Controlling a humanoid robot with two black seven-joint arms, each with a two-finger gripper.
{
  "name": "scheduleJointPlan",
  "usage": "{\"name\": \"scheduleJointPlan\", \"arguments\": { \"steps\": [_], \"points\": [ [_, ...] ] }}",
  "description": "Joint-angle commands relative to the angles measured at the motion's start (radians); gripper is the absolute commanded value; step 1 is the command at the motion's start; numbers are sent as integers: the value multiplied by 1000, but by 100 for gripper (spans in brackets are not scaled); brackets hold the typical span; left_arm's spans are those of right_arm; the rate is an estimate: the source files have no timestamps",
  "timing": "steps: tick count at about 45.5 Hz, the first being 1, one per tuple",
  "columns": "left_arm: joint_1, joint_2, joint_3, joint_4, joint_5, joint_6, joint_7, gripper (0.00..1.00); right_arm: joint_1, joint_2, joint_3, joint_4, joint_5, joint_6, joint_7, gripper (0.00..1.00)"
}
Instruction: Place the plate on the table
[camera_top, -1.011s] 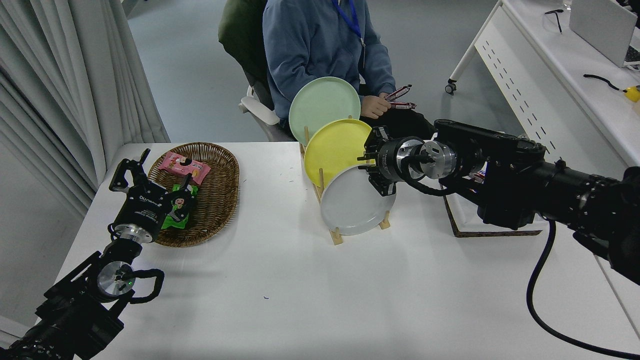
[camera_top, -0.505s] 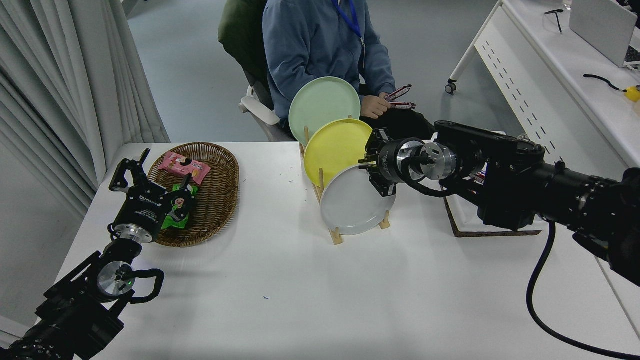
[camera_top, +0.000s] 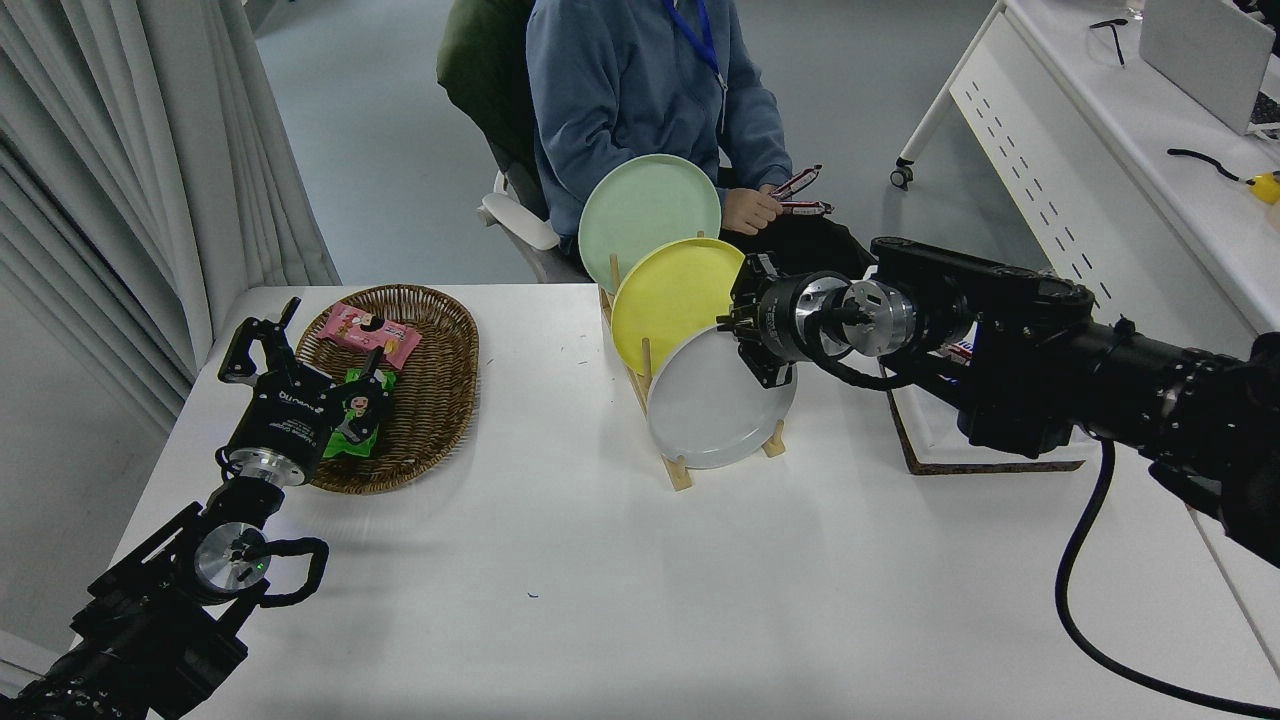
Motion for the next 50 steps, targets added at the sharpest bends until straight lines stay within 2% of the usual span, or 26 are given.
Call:
{"name": "scheduleJointPlan", "arguments": {
  "steps": [1, 13, 31, 40, 50],
  "points": [
    [0, 0, 0, -1, 0, 0, 0, 100, 19, -45, 82, 9, -13, 3, -33, 0],
    [0, 0, 0, -1, 0, 0, 0, 100, 37, -93, 276, 11, 34, -11, -156, 0],
    [0, 0, 0, -1, 0, 0, 0, 100, 77, -162, 339, 28, 154, -91, -247, 0],
    [0, 0, 0, -1, 0, 0, 0, 100, 83, -197, 430, 55, 183, -197, -308, 0],
    [0, 0, 0, -1, 0, 0, 0, 100, 106, -225, 462, 144, 306, -379, -313, 0]
  ]
}}
